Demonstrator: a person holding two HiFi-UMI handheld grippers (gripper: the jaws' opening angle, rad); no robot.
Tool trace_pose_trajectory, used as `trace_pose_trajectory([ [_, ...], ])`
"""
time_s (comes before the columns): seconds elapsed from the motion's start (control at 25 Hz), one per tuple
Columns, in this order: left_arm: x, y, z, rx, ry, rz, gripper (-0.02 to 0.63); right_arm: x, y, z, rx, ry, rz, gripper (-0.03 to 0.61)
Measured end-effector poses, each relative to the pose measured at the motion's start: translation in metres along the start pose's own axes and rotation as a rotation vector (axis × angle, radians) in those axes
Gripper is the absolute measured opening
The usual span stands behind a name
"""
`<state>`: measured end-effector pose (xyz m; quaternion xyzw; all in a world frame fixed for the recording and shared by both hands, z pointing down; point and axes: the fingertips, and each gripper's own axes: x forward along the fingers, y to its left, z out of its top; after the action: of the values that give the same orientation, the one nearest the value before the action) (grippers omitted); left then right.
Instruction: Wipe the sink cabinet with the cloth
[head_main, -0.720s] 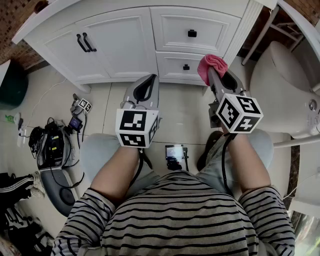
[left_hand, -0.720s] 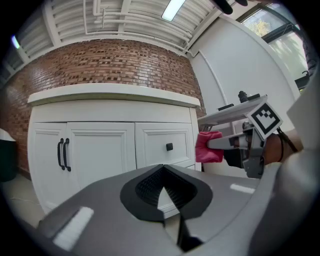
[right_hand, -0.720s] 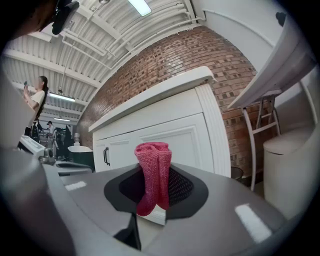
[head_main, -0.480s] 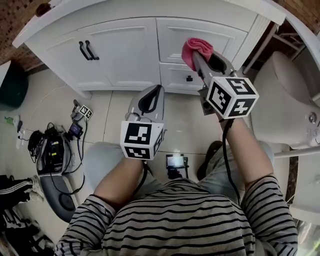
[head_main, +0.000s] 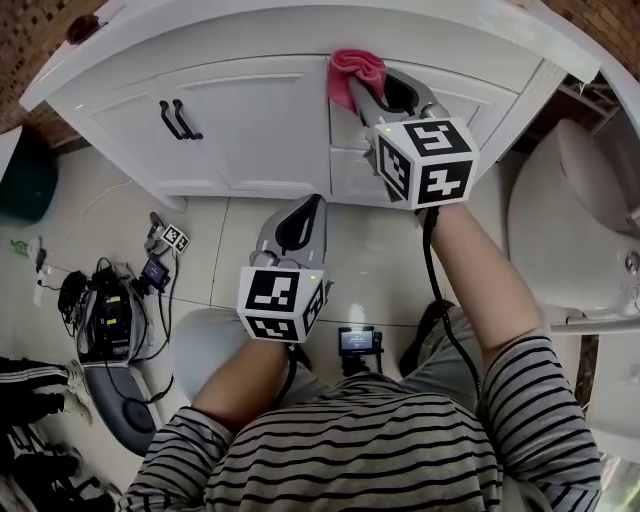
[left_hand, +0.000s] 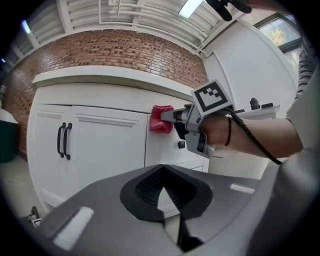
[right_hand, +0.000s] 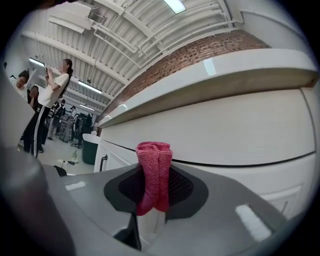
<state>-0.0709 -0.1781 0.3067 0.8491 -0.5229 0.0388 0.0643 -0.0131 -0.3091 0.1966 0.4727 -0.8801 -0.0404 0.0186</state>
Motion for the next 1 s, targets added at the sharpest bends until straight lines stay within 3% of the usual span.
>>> trace_pose_trajectory([
  [0.2, -0.001, 0.003, -0.002, -0.032, 0.010, -0.010, 0.000, -0.053, -0.069, -0.013, 0.024, 0.021, -0.120, 0.098],
  [0.48, -0.002, -0.004, 0.004, -0.052, -0.006, -0.022, 0.000, -0.144, -0.175, -0.029, 0.035, 0.057, -0.381, 0.107],
  [0.56, -0.003, -0.006, 0.004, -0.055, -0.009, -0.028, 0.000, -0.160, -0.190, -0.036, 0.072, 0.067, -0.464, 0.104],
  [0.64, -0.005, -0.007, 0.005, -0.058, -0.013, -0.032, 0.000, -0.163, -0.185, -0.035, 0.106, 0.051, -0.494, 0.095],
  [0.72, -0.007, -0.005, 0.006, -0.062, -0.018, -0.031, 0.000, -0.149, -0.156, -0.029, 0.126, 0.017, -0.425, 0.094],
  [0.84, -0.009, -0.003, 0.009, -0.071, -0.028, -0.026, 0.000, -0.098, -0.085, -0.027, 0.131, -0.006, -0.217, 0.094],
  [1.0, -0.009, 0.000, 0.007, -0.053, -0.023, -0.011, 0.000, -0.022, -0.009, -0.055, 0.099, 0.069, -0.045, 0.094],
])
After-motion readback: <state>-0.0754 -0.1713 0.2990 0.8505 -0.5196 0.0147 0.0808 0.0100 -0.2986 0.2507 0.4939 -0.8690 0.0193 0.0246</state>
